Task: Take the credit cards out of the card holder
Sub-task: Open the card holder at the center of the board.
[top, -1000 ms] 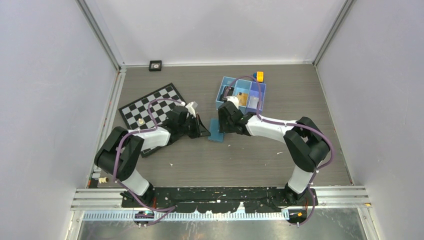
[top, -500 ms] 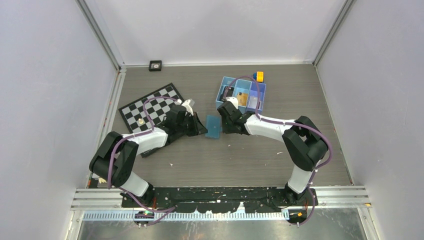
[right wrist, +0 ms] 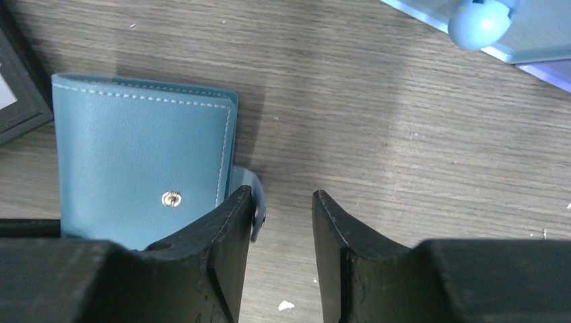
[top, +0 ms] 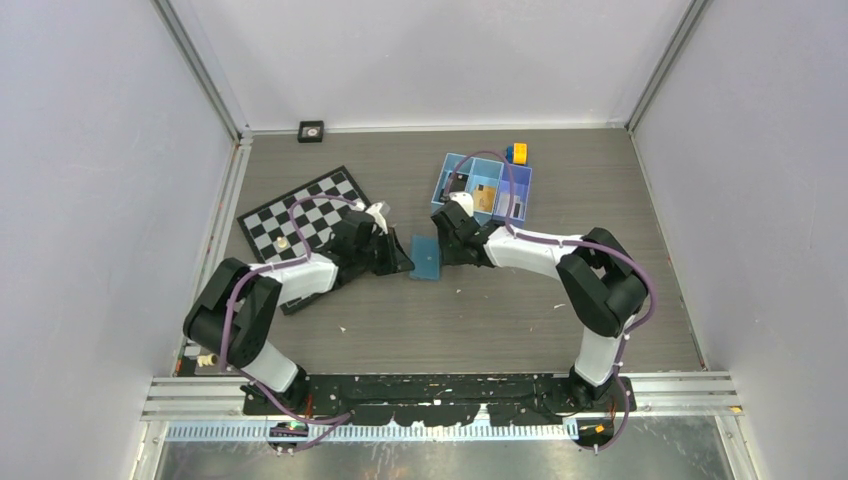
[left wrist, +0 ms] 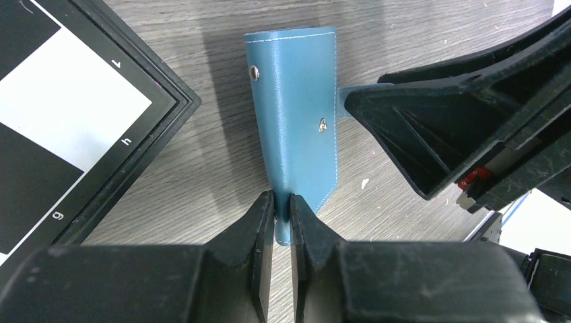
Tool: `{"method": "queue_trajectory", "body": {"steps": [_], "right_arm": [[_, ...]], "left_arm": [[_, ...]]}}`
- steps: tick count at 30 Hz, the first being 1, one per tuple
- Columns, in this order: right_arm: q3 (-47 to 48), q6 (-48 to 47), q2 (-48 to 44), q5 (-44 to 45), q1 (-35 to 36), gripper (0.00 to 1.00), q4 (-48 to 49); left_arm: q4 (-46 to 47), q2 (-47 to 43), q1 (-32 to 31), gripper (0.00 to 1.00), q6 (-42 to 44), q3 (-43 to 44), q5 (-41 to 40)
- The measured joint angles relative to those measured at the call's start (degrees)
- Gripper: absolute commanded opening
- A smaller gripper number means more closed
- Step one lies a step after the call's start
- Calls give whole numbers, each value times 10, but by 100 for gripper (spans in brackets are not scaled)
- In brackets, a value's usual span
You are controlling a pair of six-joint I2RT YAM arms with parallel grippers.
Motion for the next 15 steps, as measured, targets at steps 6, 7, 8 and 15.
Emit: {"method": "queue_trajectory", "body": {"steps": [6, 7, 8, 15], "right_arm": [[8, -8, 18, 12, 0, 44, -4], [8, -9, 18, 14, 0, 41, -4], [9, -9, 18, 15, 0, 36, -4], [9, -11, 18, 17, 0, 1, -3]], "left_arm": [[-4, 12, 0, 16, 0, 5, 6], [-4, 13, 0, 16, 0, 5, 7], [-4, 14, 0, 16, 0, 5, 7], [-9, 20, 0, 21, 9, 8, 9]]}}
